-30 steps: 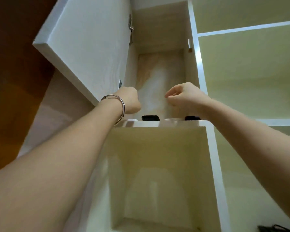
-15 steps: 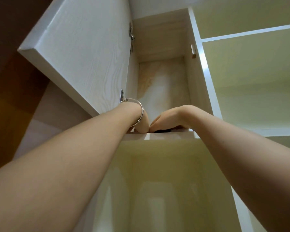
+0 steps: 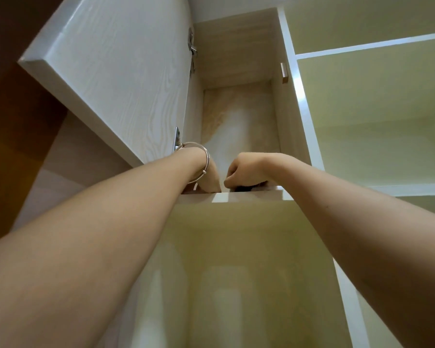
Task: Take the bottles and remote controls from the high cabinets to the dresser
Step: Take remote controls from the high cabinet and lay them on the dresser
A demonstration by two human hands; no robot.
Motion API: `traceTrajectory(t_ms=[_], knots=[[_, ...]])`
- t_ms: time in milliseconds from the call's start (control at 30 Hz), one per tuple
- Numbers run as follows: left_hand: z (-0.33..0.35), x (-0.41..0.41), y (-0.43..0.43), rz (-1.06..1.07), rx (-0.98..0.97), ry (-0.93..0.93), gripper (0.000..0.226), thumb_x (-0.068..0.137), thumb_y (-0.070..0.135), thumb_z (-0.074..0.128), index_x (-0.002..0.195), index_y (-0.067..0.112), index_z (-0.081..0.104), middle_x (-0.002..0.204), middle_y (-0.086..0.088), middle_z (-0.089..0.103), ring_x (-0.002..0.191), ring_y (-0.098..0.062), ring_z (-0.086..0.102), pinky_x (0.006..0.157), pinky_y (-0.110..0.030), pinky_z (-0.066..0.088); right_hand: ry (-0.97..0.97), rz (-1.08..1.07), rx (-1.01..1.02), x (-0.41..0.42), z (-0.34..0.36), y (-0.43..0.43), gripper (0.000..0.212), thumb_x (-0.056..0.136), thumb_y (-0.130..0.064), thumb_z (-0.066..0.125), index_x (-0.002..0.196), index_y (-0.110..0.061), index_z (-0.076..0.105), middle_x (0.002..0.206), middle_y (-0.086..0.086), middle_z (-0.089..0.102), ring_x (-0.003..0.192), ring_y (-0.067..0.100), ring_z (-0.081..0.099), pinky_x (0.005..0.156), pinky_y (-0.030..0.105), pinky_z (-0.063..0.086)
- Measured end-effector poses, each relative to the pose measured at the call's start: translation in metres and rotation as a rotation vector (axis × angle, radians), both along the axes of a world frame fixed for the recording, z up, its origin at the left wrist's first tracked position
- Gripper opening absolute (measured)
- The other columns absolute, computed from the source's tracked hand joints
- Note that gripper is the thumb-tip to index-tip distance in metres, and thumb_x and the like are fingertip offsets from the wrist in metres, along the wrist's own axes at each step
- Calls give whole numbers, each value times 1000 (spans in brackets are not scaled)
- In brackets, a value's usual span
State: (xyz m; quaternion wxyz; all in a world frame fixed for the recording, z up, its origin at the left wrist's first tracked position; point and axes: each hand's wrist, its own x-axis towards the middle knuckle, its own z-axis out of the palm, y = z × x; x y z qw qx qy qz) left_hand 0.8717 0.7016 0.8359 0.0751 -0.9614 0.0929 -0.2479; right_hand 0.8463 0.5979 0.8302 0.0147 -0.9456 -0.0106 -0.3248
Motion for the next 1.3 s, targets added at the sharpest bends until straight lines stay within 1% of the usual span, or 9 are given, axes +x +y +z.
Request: traceTrajectory(t_ms=[200, 333, 433, 500, 733, 867, 1033, 1133, 1300], knots=[[-11, -8, -1, -131, -57, -149, 36, 93, 23, 36, 64, 7, 50, 67, -9, 55, 76, -28, 53, 64, -27, 42, -208, 60, 33, 2, -1, -9, 24, 79, -23, 61, 97, -14, 74, 91, 4, 70, 84, 22, 63, 72, 28, 53], [-12, -23, 0, -258, -240, -247, 36, 95, 14, 34, 60, 9, 40, 61, -5, 39, 60, -25, 45, 36, -14, 33, -386, 138, 160, -15, -4, -18, 24, 83, -22, 59, 98, -10, 71, 100, 11, 68, 93, 28, 65, 80, 38, 58], [-14, -31, 10, -408, -454, -365, 32, 94, 18, 37, 64, 9, 45, 61, -1, 38, 80, -24, 44, 48, -17, 30, -543, 198, 249, -34, -5, -24, 25, 83, -23, 55, 96, -9, 71, 98, 12, 68, 92, 29, 64, 80, 40, 58], [-20, -36, 16, -531, -658, -384, 22, 93, 17, 36, 79, 6, 50, 66, -7, 45, 80, -26, 47, 52, -20, 34, -656, 239, 293, -45, -8, -28, 28, 83, -23, 52, 95, -5, 71, 98, 14, 69, 92, 30, 63, 80, 39, 56], [-71, -52, 23, -976, -1290, -272, 28, 92, 19, 31, 73, 16, 52, 76, -8, 50, 73, -25, 54, 57, -25, 43, -850, 410, 503, -86, -48, -46, 24, 83, -33, 61, 84, -11, 71, 80, 5, 65, 91, 29, 66, 81, 45, 56], [-103, -60, 17, -1075, -1498, -113, 29, 92, 25, 31, 73, 19, 52, 91, -13, 58, 59, -21, 58, 47, -20, 49, -764, 494, 766, -117, -86, -54, 16, 72, -33, 75, 74, -19, 68, 75, -1, 66, 82, 21, 69, 71, 34, 61], [-158, -81, 17, -1222, -1772, 227, 30, 94, 26, 31, 77, 18, 55, 78, -7, 62, 59, -20, 60, 50, -21, 52, -798, 492, 1056, -174, -142, -48, 9, 80, -17, 68, 73, -16, 62, 82, 1, 62, 85, 16, 64, 79, 31, 59], [-205, -98, 13, -1289, -1799, 558, 35, 96, 40, 35, 83, 15, 56, 83, -9, 65, 69, -23, 65, 61, -26, 58, -896, 446, 1274, -210, -192, -43, 10, 83, -21, 65, 78, -13, 60, 84, 3, 62, 78, 13, 64, 76, 30, 60], [-305, -143, -10, -1361, -1695, 1275, 29, 92, 31, 47, 104, 9, 61, 98, -12, 66, 78, -25, 67, 67, -30, 60, -965, -37, 1452, -286, -317, -27, 14, 81, -30, 67, 73, -18, 62, 72, -2, 63, 68, 10, 62, 55, 22, 54]])
